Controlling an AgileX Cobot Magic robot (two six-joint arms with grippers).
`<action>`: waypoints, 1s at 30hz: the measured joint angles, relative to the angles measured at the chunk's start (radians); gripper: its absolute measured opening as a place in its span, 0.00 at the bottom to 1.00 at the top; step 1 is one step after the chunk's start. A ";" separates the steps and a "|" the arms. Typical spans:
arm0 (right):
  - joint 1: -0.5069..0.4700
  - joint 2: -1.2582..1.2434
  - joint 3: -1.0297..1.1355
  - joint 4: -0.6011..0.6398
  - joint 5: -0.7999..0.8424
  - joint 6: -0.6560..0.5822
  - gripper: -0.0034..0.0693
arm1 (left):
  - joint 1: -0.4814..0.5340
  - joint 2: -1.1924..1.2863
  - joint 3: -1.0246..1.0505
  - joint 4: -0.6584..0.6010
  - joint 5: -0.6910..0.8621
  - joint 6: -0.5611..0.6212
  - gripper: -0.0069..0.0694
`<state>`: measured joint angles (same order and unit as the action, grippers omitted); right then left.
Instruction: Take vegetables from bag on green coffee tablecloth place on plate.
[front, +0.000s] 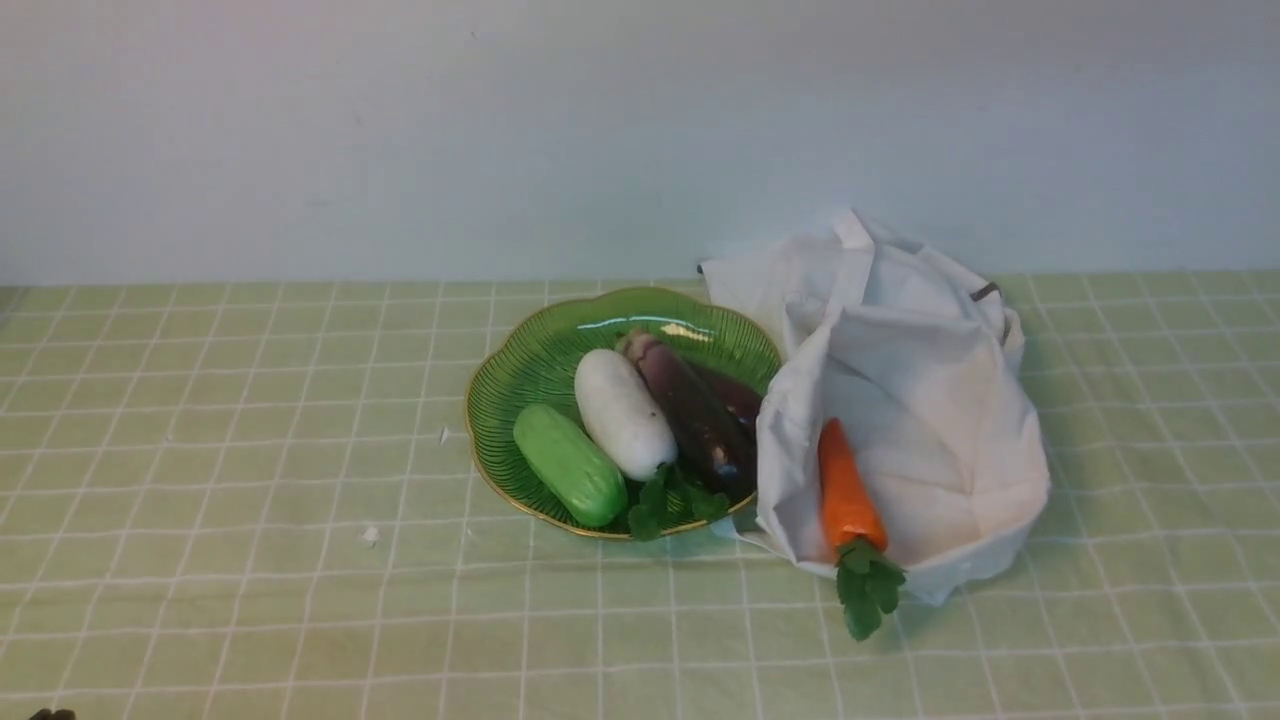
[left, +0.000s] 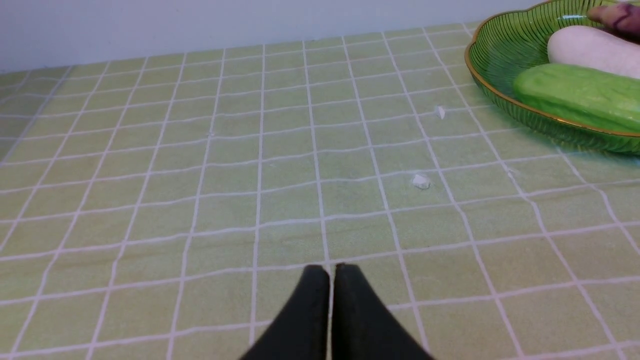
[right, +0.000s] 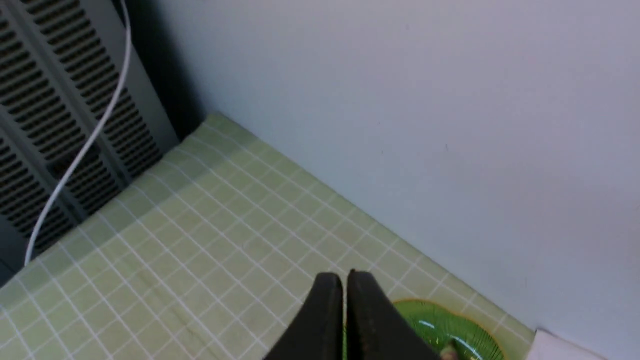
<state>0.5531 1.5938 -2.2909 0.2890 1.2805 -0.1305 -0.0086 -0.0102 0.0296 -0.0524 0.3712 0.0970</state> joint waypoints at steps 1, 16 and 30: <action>0.000 -0.045 0.028 -0.008 0.000 -0.003 0.03 | 0.000 0.000 0.000 0.000 0.000 0.000 0.09; 0.000 -0.811 0.725 -0.088 -0.119 -0.009 0.03 | 0.000 0.000 0.000 0.000 0.000 0.000 0.09; 0.000 -1.243 1.608 -0.061 -0.890 -0.017 0.03 | 0.000 0.000 0.000 0.000 0.000 0.000 0.09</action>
<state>0.5531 0.3504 -0.6826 0.2278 0.3902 -0.1475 -0.0086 -0.0102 0.0296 -0.0524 0.3712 0.0970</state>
